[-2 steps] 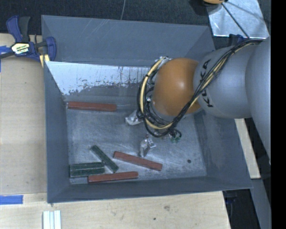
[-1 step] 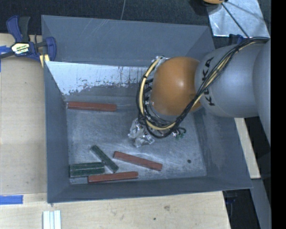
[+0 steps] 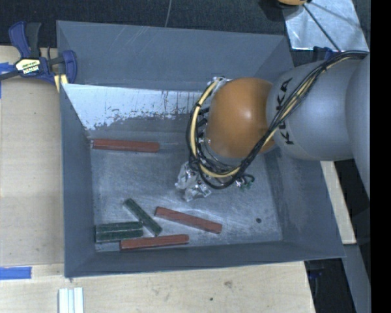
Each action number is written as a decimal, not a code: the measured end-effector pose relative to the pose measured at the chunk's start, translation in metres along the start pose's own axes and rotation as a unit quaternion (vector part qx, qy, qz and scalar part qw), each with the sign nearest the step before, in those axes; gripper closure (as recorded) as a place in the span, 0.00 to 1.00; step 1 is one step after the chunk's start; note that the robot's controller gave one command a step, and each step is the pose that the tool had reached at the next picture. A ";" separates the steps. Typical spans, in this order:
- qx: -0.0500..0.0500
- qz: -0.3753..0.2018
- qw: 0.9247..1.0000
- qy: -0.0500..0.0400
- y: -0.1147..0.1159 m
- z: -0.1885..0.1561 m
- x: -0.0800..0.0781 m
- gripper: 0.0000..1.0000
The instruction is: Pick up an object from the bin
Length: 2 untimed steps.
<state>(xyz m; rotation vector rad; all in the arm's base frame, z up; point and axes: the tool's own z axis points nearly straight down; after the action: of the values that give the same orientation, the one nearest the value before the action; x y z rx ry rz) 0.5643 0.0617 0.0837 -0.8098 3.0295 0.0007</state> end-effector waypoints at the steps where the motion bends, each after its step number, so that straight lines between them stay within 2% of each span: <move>1: -0.002 -0.073 0.997 0.003 -0.003 -0.023 0.019 1.00; 2: -0.001 0.066 0.998 0.003 0.018 -0.043 0.018 0.00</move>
Offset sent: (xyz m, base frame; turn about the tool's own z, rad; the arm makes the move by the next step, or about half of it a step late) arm -0.0264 0.0081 0.0435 0.1321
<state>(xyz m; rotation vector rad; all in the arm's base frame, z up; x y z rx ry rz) 0.5391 0.0680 0.1270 -0.6079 3.0818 0.0007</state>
